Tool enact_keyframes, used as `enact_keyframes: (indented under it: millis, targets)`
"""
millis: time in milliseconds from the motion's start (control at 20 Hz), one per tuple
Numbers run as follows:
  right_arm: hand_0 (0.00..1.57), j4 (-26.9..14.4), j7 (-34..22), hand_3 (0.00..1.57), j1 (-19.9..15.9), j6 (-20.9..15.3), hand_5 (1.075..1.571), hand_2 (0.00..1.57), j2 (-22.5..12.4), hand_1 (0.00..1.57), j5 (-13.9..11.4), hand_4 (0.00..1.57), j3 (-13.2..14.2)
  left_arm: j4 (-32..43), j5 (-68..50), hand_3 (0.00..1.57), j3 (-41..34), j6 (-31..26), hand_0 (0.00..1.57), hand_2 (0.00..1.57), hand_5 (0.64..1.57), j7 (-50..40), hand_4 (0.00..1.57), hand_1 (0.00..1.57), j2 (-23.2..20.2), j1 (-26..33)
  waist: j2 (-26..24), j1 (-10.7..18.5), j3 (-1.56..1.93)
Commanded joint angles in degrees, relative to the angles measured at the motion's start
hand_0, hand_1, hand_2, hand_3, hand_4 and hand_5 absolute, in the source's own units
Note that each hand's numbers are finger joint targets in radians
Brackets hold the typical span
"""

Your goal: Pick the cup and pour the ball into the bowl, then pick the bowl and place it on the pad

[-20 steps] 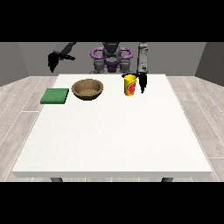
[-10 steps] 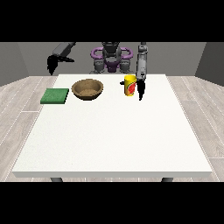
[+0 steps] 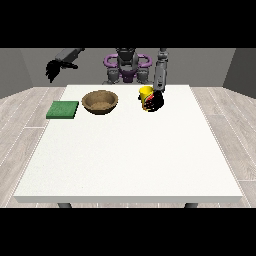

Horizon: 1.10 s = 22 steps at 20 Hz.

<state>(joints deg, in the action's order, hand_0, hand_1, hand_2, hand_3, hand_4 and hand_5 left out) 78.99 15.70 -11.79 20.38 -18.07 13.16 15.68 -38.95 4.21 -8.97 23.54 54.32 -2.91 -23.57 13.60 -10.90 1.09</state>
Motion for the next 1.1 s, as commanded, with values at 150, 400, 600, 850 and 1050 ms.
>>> enact_keyframes:
  millis: [150,400,600,850,1050]
  targets:
    - [0.0,-8.2,-0.5,0.0,4.2,0.3,1.57,0.0,-0.3,0.0,-0.8,0.0,1.5,0.1,8.5,1.57,8.6,4.2,1.34,1.57,1.304,-13.8,1.53,1.34,-1.1,0.9,-11.8,4.9,-0.98]
    - [0.0,-6.9,-4.5,0.0,3.2,-0.3,1.569,0.0,0.5,0.0,-0.8,0.0,-0.3,2.4,15.7,1.57,9.3,4.1,1.44,1.57,1.303,-27.2,1.57,1.44,-16.5,-8.9,-14.8,3.5,-0.89]
    - [0.0,-9.6,-3.6,0.0,2.2,0.6,1.568,0.0,-0.5,0.0,-0.3,0.0,0.8,2.5,21.5,1.57,13.1,5.0,1.46,1.57,1.294,-36.4,1.57,1.46,-16.3,-13.7,-14.5,4.1,-1.02]
    - [0.0,-12.4,-3.0,0.0,2.0,1.9,1.568,0.0,-1.7,0.0,-0.1,0.0,1.7,3.8,31.7,1.57,18.9,9.5,1.49,1.57,1.267,-47.7,1.51,1.49,-14.9,-18.5,-15.2,3.5,-1.02]
    - [0.0,-16.5,3.8,0.0,3.5,4.1,1.569,0.0,-2.7,0.0,-0.3,0.0,3.6,0.6,34.6,1.57,20.1,6.8,1.49,1.57,1.267,-51.3,1.51,1.49,-12.9,-19.9,-13.9,5.4,-1.05]
